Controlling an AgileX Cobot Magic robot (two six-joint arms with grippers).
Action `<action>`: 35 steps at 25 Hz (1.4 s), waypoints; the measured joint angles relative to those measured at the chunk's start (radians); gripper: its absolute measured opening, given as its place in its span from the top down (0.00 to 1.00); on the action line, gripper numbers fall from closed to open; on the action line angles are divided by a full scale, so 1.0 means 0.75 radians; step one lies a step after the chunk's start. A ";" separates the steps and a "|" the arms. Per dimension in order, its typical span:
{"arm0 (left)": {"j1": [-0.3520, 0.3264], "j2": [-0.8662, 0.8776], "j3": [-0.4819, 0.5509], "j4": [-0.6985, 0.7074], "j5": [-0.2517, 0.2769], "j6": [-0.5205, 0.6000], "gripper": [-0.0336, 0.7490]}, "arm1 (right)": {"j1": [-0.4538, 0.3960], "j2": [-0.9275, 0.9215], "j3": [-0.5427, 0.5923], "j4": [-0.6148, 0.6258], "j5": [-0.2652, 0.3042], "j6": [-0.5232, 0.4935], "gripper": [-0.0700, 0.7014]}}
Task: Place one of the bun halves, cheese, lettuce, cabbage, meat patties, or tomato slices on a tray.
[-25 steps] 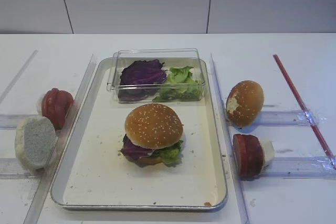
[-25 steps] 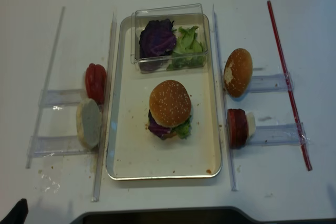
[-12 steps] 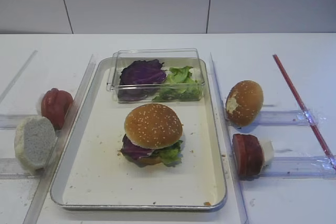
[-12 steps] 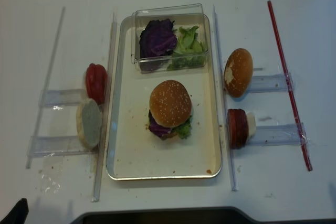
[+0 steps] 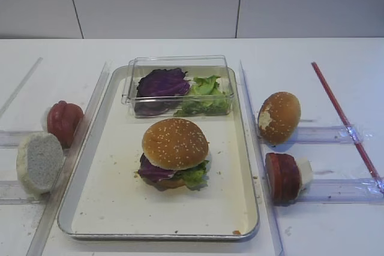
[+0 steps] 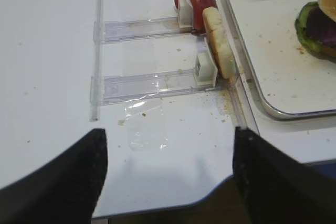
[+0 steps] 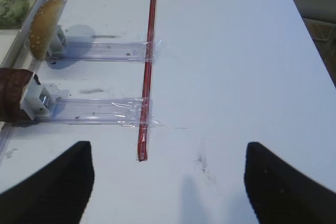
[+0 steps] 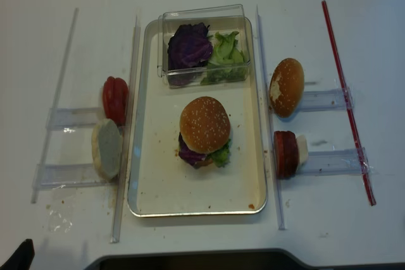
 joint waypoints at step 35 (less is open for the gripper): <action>0.017 0.000 0.000 0.003 0.000 -0.010 0.36 | -0.002 0.000 0.000 0.184 -0.002 -0.163 0.28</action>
